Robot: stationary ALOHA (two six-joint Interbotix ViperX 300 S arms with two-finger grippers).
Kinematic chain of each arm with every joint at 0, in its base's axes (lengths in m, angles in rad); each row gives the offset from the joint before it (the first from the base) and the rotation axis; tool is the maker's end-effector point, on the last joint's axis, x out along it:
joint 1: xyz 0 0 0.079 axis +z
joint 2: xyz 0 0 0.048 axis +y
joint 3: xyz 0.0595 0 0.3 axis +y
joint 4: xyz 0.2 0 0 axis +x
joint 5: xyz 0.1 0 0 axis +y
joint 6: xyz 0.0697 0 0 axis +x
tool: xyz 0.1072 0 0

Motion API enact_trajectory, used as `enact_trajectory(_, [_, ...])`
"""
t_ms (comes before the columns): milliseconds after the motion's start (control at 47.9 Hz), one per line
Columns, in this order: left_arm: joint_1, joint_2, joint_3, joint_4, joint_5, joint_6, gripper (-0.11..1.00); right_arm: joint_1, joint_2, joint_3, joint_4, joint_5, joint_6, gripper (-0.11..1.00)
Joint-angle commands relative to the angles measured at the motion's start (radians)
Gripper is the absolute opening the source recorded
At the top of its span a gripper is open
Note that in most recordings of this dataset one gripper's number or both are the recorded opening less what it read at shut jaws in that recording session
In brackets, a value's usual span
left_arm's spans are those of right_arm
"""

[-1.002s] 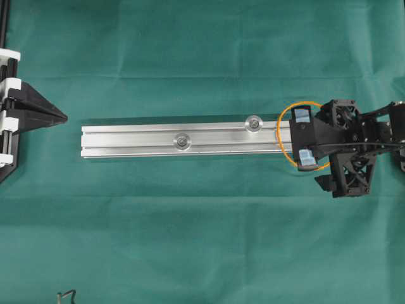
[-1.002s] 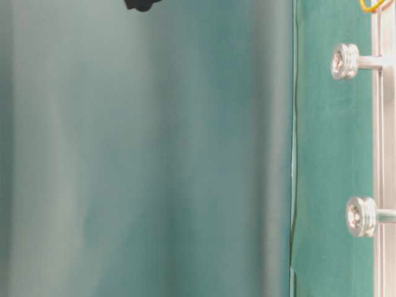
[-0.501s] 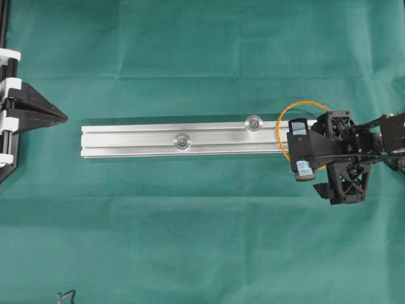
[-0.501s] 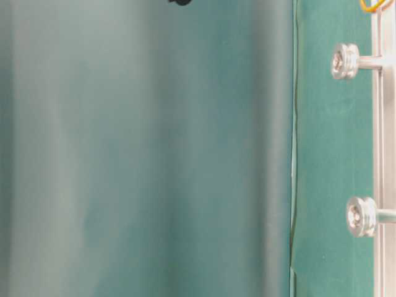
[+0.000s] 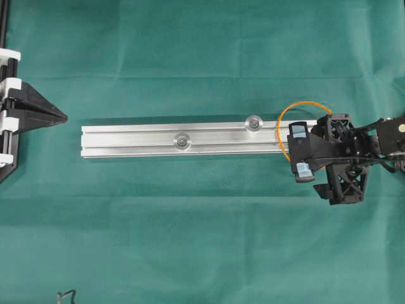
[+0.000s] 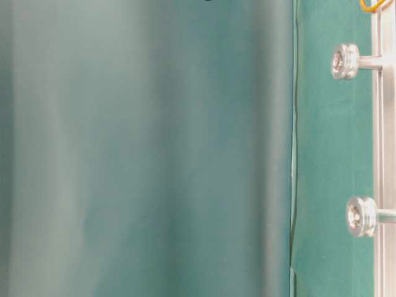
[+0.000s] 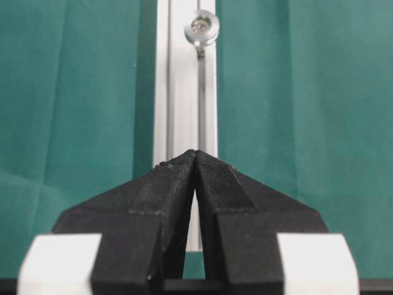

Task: Hook the rubber onto the shaft.
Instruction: 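Close the right gripper on the orange band's edge, then lift the band with the right gripper and pull it leftward along the rail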

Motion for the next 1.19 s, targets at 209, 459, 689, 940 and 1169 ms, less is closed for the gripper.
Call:
enact_trajectory(209, [-0.002,0.008,-0.031,0.002,-0.008,0.0,0.02,0.003,-0.003,-0.008,0.002,-0.014,-0.002,1.0])
enact_trajectory(459, [-0.002,0.008,-0.029,0.002,-0.009,0.002,0.02,0.003,-0.003,-0.008,0.002,-0.011,0.0,0.93])
enact_trajectory(689, [-0.002,0.008,-0.031,0.002,-0.009,0.002,0.02,0.003,-0.002,-0.009,0.0,-0.011,0.0,0.37])
enact_trajectory(940, [-0.002,0.006,-0.031,0.003,-0.009,0.002,0.02,0.003,-0.003,-0.011,-0.002,-0.009,0.0,0.07])
enact_trajectory(1169, [-0.002,0.008,-0.031,0.002,-0.008,0.002,0.02,0.003,-0.005,-0.018,-0.002,-0.006,0.0,0.07])
